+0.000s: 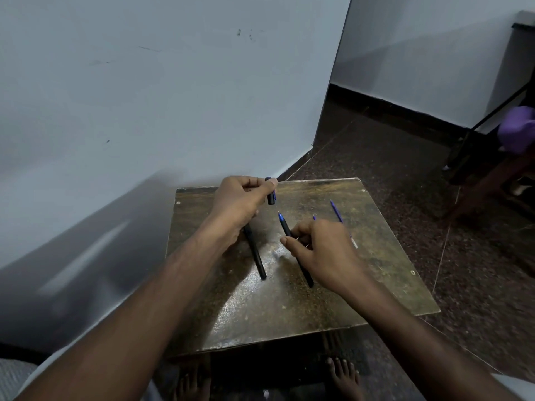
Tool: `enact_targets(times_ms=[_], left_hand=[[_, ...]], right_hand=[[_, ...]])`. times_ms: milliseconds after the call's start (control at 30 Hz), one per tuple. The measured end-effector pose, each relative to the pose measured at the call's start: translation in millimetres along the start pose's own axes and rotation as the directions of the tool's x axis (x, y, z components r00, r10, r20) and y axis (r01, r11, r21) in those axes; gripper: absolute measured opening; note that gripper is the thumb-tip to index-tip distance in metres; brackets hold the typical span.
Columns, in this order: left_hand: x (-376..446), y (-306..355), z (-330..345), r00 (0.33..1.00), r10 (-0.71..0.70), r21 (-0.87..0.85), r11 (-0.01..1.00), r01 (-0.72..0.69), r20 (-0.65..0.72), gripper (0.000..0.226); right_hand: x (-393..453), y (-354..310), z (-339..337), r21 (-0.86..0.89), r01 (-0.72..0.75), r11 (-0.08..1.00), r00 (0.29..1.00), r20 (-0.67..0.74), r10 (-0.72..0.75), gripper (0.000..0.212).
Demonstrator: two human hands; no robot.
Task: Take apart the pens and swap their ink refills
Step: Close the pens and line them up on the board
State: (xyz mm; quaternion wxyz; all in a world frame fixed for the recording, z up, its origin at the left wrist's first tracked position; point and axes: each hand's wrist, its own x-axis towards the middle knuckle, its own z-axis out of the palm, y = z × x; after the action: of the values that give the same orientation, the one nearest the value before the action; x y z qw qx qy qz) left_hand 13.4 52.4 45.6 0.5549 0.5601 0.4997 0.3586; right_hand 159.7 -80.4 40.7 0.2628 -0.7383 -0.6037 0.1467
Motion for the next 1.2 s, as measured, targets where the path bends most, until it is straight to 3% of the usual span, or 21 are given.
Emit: enact_targets(times_ms=[133, 500, 700, 867, 1100, 1200], left_hand=[[4, -2, 1, 1.000, -0.028, -0.093, 0.995, 0.026, -0.014, 0.031], [3, -7, 11, 0.992, -0.044, -0.143, 0.988, 0.061, 0.119, 0.027], [1, -6, 10, 0.992, -0.025, -0.179, 0.983, 0.047, 0.123, 0.022], [1, -2, 6, 0.996, -0.021, -0.183, 0.983, 0.036, 0.082, 0.021], [-9, -1, 11, 0.989, -0.015, -0.153, 0.987, 0.038, 0.147, 0.021], [-16, -1, 17, 0.984, 0.045, -0.114, 0.993, -0.026, 0.170, 0.023]], right_hand=[[2, 0, 1, 0.018, 0.005, 1.000, 1.000, 0.007, -0.005, 0.027], [2, -4, -2, 0.055, 0.003, 0.998, 1.000, -0.014, -0.002, 0.024], [3, -3, -3, 0.058, -0.009, 0.998, 1.000, -0.019, 0.010, 0.023], [2, -3, -3, 0.061, -0.012, 0.998, 1.000, -0.010, 0.013, 0.024], [4, -1, -5, 0.081, -0.022, 0.996, 0.999, -0.038, 0.025, 0.022], [6, 1, -3, 0.155, -0.077, 0.985, 0.993, -0.077, 0.090, 0.017]])
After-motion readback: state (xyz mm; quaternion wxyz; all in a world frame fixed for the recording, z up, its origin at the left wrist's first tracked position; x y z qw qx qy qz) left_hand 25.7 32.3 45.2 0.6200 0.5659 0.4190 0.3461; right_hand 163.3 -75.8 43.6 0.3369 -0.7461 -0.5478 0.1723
